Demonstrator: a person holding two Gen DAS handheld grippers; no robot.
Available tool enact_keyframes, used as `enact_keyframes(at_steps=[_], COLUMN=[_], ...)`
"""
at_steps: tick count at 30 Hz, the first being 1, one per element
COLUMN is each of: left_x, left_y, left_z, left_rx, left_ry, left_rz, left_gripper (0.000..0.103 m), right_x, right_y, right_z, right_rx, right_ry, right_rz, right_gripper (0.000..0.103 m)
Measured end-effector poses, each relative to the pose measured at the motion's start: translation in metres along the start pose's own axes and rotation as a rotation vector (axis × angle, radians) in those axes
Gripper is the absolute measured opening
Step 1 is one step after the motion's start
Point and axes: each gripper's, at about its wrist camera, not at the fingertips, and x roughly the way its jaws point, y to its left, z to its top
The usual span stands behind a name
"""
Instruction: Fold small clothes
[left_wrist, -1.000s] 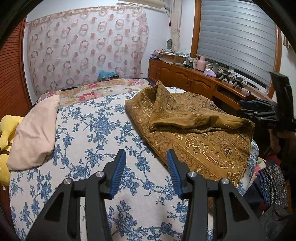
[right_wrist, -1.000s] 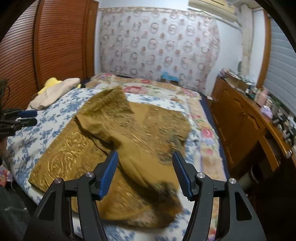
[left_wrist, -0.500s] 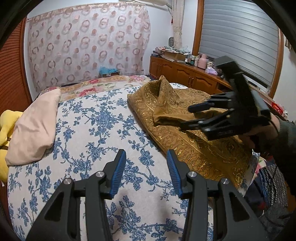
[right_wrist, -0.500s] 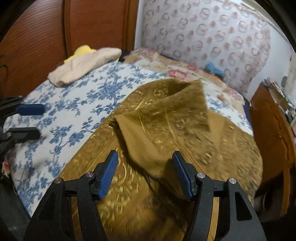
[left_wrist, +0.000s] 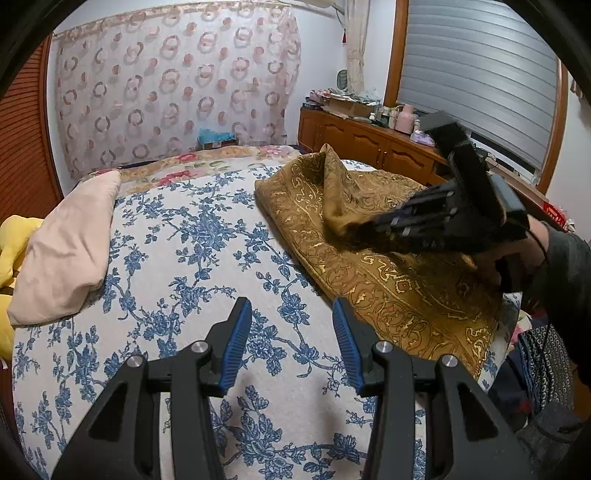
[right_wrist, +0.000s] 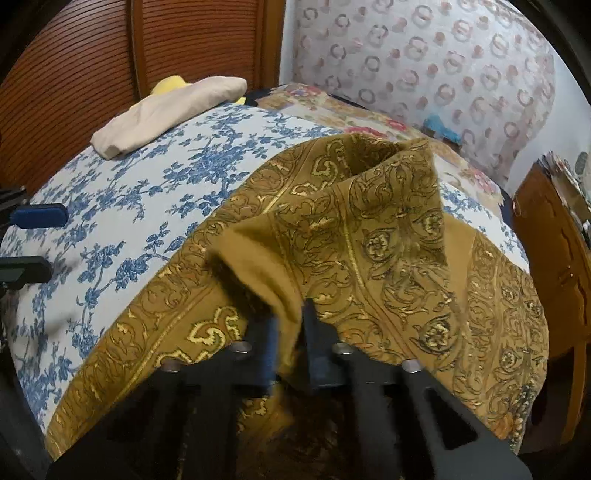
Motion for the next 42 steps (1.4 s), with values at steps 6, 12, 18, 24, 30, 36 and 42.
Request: enact_keyframes(at_steps=[6, 12, 18, 24, 30, 36, 42], left_x=[0.001, 0.002, 0.005, 0.007, 0.009, 0.017, 0.021], left_y=[0.001, 0.0, -0.002, -0.004, -0.013, -0.025, -0.041], left_z=[0.001, 0.001, 0.0, 0.0, 0.001, 0.001, 0.001], left_rx=[0.001, -0.001, 0.002, 0.004, 0.018, 0.032, 0.059], left_ry=[0.002, 0.007, 0.015, 0.02, 0.024, 0.037, 0.048], left_rz=[-0.002, -0.007, -0.008, -0.009, -0.026, -0.05, -0.071], left_gripper=[0.044, 0.044, 0.044, 0.044, 0.044, 0.044, 0.044], right_x=[-0.052, -0.083, -0.084, -0.087, -0.104, -0.126, -0.119], right_y=[-0.056, -0.129, -0.193, -0.201, -0.16, -0.113, -0.094], right_z=[0.01, 0.015, 0.02, 0.009, -0.032, -0.092, -0.126], right_rx=[0.139, 0.279, 0.405, 0.422, 0.363, 0.332, 0.327], right_ry=[-0.162, -0.211, -0.173, -0.148, -0.148, -0.133, -0.074], right_rz=[-0.128, -0.29, -0.463, -0.474, -0.354, -0.268, -0.247], right_gripper=[0.004, 0.002, 0.006, 0.052, 0.052, 0.052, 0.051])
